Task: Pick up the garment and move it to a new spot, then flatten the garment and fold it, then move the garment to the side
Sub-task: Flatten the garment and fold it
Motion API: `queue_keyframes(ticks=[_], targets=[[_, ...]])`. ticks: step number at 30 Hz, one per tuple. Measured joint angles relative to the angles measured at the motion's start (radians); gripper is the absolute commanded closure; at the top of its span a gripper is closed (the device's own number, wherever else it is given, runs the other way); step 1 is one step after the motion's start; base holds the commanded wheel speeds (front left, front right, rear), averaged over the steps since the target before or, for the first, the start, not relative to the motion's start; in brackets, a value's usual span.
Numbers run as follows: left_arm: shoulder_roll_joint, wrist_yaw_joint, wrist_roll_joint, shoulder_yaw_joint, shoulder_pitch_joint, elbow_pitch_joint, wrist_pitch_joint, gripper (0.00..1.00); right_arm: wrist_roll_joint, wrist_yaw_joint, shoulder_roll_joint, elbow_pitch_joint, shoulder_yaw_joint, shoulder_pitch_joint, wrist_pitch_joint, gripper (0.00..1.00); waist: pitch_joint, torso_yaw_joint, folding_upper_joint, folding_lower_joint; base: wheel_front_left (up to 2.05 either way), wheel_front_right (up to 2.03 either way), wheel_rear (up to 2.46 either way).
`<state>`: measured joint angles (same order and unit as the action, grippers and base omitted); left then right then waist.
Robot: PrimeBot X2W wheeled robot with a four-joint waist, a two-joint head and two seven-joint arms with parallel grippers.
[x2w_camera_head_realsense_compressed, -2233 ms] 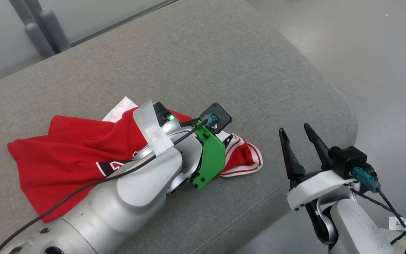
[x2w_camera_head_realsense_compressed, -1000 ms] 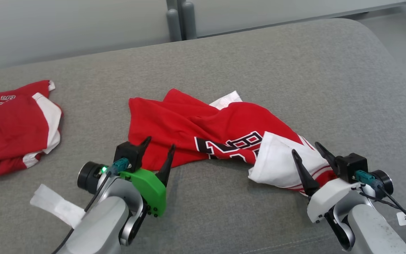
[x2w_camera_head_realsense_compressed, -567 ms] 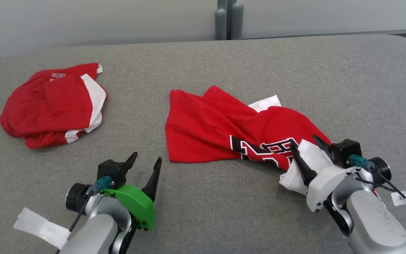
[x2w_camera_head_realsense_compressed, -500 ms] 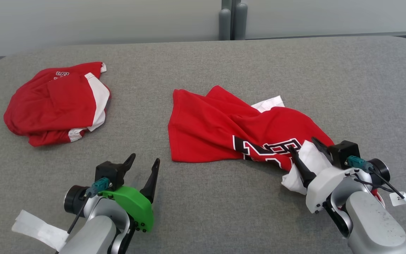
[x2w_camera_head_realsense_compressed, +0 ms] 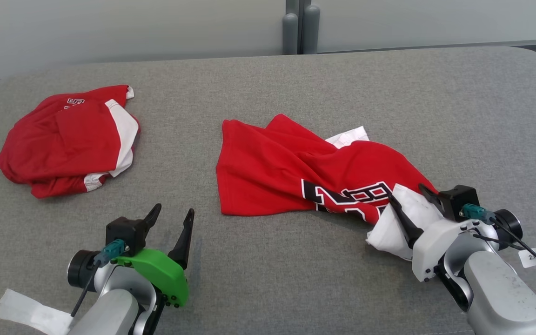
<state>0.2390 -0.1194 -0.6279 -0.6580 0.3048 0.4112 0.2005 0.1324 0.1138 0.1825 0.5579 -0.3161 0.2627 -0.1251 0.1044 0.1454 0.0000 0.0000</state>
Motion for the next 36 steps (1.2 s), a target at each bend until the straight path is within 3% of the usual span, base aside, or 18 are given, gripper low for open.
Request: queue_keyframes(ticks=[7,9,12,15,18,19,21,22,30,36], targets=[[0.0,0.0,0.012,0.008,-0.018,-0.01,0.0,0.0,0.002,0.0,0.003,0.013,0.0,0.0,0.003,0.1,0.0,-0.006,0.0,0.0,0.0,0.0,0.0],[0.0,0.0,0.018,0.01,-0.023,-0.014,-0.002,0.0,0.011,0.0,0.003,0.017,0.0,0.001,0.004,0.21,0.0,-0.007,0.0,0.0,0.0,0.0,0.0],[0.0,0.0,0.022,0.011,-0.024,-0.026,-0.006,0.0,0.023,0.0,0.001,0.022,0.0,0.01,0.012,0.49,0.001,-0.007,0.0,0.0,0.0,0.0,0.0],[-0.001,0.0,0.029,0.015,-0.026,-0.033,-0.011,0.0,0.046,0.0,-0.003,0.033,0.008,0.023,0.012,0.51,0.002,-0.004,0.0,0.0,0.0,0.0,0.0],[-0.001,0.0,0.036,0.019,-0.033,-0.037,-0.015,0.0,0.052,0.001,-0.002,0.042,0.012,0.027,0.016,0.63,0.002,-0.001,0.0,0.0,0.0,0.0,0.0],[-0.001,0.0,0.037,0.021,-0.036,-0.038,-0.015,0.0,0.053,0.001,-0.002,0.044,0.012,0.03,0.021,0.71,0.002,-0.001,0.0,0.0,0.0,0.0,0.0],[-0.001,0.0,0.043,0.027,-0.041,-0.038,-0.017,0.0,0.056,0.001,-0.002,0.047,0.014,0.038,0.021,0.96,0.001,0.001,0.0,0.0,0.0,0.0,0.0],[-0.001,0.0,0.044,0.032,-0.043,-0.039,-0.021,0.0,0.059,0.001,-0.002,0.047,0.014,0.04,0.021,1.0,0.0,0.001,0.0,0.0,0.0,0.0,0.0],[0.0,0.0,0.044,0.074,-0.071,-0.05,-0.025,0.0,0.081,0.009,0.003,0.017,0.021,0.062,0.005,1.0,-0.01,-0.019,0.0,0.0,0.0,0.0,0.0],[-0.001,0.0,0.043,0.052,-0.084,-0.071,-0.066,0.0,0.1,0.009,0.029,-0.044,0.051,0.086,-0.012,1.0,-0.013,-0.054,0.0,0.0,0.0,0.0,0.0]])
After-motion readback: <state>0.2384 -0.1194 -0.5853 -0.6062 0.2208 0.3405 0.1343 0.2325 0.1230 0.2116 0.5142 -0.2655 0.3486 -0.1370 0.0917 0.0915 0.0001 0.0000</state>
